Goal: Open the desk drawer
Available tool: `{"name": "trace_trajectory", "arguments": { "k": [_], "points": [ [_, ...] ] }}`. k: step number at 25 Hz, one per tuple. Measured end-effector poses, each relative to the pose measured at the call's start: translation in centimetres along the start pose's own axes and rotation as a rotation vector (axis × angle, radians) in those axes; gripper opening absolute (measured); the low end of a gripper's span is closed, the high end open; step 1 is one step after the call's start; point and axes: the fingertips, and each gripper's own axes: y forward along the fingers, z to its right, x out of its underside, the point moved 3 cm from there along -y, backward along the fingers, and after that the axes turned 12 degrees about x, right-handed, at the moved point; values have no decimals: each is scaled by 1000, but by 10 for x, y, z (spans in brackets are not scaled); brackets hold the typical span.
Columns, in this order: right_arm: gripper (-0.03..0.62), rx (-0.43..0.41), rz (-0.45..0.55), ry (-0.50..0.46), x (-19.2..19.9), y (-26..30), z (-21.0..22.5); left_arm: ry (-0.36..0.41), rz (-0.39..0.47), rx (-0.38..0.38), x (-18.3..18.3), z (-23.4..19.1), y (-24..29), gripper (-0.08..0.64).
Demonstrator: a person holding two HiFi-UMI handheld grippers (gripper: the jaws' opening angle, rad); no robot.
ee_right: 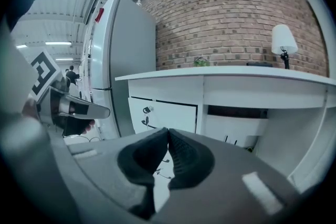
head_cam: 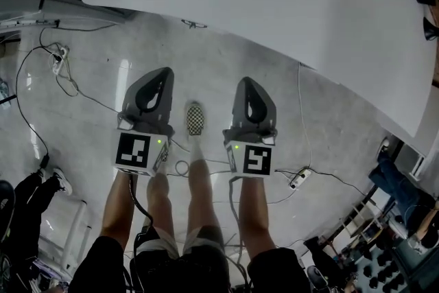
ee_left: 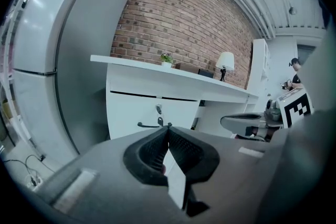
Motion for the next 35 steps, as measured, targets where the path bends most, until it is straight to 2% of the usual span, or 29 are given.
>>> {"name": "trace_trajectory", "arguments": {
  "k": [11, 14, 19, 20, 21, 22, 25, 27, 30, 31, 33, 35],
  "points": [
    [4, -16, -13, -5, 27, 20, 2, -25, -13, -7, 34, -14, 39, 11],
    [3, -14, -16, -8, 29, 19, 3, -84, -5, -7, 38, -19, 46, 11],
    [3, -8, -22, -9, 27, 17, 9, -304, 68, 25, 40, -29, 50, 14],
    [4, -8, -21, -10, 27, 17, 9, -355, 91, 52, 40, -29, 50, 57],
    [3, -8, -19, -11, 26, 16, 10, -411, 118, 86, 40, -29, 49, 163],
    [3, -8, -17, -13, 25, 15, 10, -474, 147, 119, 39, -28, 49, 198],
    [3, -10, -16, -20, 24, 14, 10, -687, 242, 185, 39, -31, 45, 333],
    [3, -12, -21, -31, 25, 13, 9, -842, 325, 226, 42, -36, 43, 384],
    [3, -21, -23, -41, 25, 12, 7, -1149, 502, 360, 43, -39, 44, 429],
    [4, -22, -21, -42, 24, 12, 7, -1225, 552, 394, 41, -39, 45, 437],
    [4, -23, -20, -42, 24, 12, 8, -1282, 596, 410, 39, -40, 47, 439],
    [3, -24, -16, -42, 22, 14, 9, -1279, 599, 391, 40, -41, 51, 439]
  ]
}}
